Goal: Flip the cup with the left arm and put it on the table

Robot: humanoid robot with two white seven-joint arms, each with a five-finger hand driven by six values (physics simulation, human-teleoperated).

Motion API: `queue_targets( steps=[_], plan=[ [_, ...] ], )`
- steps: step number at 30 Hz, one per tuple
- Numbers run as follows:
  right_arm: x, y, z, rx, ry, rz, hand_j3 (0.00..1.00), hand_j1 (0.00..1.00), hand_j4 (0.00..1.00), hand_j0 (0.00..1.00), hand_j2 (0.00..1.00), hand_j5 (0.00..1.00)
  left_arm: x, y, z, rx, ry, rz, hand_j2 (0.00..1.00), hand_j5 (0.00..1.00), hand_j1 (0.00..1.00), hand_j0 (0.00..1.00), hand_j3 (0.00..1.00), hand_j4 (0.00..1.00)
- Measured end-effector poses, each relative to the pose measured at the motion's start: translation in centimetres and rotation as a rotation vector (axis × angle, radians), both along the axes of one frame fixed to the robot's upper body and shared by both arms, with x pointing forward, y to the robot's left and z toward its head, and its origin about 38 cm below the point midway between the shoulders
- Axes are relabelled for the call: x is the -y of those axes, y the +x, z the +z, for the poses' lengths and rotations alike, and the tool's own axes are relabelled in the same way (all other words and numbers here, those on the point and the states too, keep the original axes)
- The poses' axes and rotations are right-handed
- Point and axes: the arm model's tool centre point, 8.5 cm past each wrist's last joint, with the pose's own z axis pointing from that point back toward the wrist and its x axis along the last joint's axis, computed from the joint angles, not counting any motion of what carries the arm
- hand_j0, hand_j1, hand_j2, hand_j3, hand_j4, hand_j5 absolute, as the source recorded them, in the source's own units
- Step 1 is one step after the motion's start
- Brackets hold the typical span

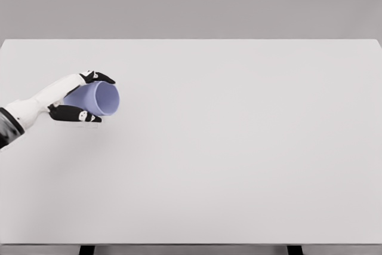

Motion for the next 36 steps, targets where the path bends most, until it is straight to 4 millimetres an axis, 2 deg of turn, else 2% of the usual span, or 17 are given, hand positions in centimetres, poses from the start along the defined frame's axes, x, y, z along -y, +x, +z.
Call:
queue_targets(
  steps=[7, 14, 23, 36],
  plan=[
    [0.0, 0.0, 0.0, 0.000, 0.000, 0.000, 1.00, 1.00, 1.00, 1.00, 1.00, 1.00, -2.0, 1.1, 0.8, 0.039, -0.195, 0.091, 0.66, 0.66, 0.66, 0.66, 0.66, 0.66],
    [0.0, -0.1, 0.0, -0.001, 0.000, 0.000, 1.00, 1.00, 1.00, 1.00, 1.00, 1.00, -3.6, 1.4, -0.6, -0.002, -0.321, 0.127, 0.66, 0.66, 0.66, 0.66, 0.66, 0.66],
    [0.0, -0.1, 0.0, -0.001, 0.000, -0.001, 1.00, 1.00, 1.00, 1.00, 1.00, 1.00, -4.0, 1.4, -1.3, -0.028, -0.396, 0.129, 0.66, 0.66, 0.66, 0.66, 0.66, 0.66],
    [0.0, 0.0, 0.0, 0.000, 0.000, 0.000, 1.00, 1.00, 1.00, 1.00, 1.00, 1.00, -3.3, 1.4, -4.4, -0.026, -0.469, 0.113, 0.66, 0.66, 0.66, 0.66, 0.66, 0.66]
  ],
)
